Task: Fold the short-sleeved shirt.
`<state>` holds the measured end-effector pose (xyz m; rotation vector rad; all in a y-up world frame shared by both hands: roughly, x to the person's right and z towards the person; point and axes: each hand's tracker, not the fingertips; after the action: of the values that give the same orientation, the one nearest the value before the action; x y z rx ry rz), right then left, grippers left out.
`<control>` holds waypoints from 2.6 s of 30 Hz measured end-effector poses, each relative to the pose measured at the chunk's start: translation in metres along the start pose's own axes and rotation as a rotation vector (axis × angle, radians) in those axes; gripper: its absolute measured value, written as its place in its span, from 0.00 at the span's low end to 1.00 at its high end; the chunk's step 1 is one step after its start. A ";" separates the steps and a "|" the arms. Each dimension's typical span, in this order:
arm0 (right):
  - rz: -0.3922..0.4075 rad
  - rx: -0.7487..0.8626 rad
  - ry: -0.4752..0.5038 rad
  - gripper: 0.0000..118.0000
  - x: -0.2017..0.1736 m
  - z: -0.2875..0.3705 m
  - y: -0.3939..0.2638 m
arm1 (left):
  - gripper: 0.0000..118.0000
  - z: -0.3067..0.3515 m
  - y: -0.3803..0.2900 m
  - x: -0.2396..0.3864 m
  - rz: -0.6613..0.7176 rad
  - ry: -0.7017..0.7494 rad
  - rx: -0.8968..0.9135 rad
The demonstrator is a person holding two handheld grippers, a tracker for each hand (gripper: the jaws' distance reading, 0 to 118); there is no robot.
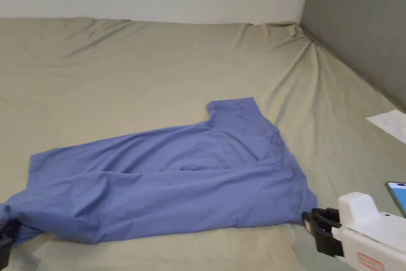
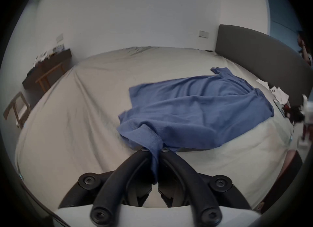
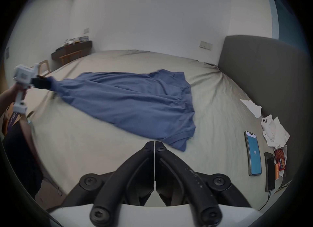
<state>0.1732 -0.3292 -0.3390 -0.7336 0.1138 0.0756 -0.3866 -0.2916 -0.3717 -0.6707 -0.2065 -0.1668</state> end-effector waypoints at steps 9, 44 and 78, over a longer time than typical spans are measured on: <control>-0.026 -0.159 -0.031 0.86 0.023 -0.078 0.015 | 0.02 -0.002 0.004 0.004 0.037 -0.002 -0.031; -0.055 -0.002 -0.039 0.91 0.000 0.097 -0.082 | 0.80 0.079 -0.096 -0.025 0.161 -0.087 -0.132; 0.021 0.288 0.123 0.03 -0.075 0.108 0.015 | 0.62 -0.163 0.039 -0.043 0.172 0.082 -0.215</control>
<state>0.1058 -0.2475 -0.2601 -0.4487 0.2448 0.0329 -0.3972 -0.3604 -0.5297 -0.8895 -0.0513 -0.0509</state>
